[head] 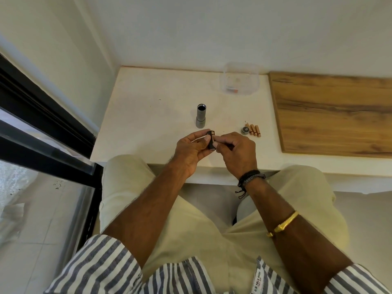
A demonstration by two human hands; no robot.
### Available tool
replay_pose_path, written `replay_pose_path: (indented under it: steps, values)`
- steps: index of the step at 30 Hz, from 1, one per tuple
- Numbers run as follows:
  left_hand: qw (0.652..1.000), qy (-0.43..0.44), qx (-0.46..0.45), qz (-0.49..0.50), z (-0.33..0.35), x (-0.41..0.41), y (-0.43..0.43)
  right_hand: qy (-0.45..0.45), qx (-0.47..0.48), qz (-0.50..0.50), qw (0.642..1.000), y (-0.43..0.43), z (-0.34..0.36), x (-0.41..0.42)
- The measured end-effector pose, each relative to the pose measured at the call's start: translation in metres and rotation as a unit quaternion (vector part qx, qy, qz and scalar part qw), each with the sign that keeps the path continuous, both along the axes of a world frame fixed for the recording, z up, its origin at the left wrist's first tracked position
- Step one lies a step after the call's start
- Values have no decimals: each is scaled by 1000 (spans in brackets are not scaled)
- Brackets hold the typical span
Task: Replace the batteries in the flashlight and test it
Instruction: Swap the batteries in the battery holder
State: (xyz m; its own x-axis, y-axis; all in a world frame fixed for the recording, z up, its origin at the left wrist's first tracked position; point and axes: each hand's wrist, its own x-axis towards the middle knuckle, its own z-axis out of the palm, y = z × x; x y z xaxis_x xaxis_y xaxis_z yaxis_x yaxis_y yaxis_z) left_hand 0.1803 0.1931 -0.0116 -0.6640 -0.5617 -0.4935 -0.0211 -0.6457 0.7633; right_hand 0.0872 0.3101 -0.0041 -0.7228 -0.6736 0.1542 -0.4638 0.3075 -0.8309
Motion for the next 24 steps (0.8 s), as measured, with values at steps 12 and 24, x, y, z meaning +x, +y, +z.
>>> replay_pose_path:
  steps: [12,24]
  values:
    - [996,-4,89,1,-7,-9,-2,-162,-69,-113,978,-13,8,-45]
    - [990,8,140,35,-14,-16,-18,-91,1,-144,985,-90,6,-178]
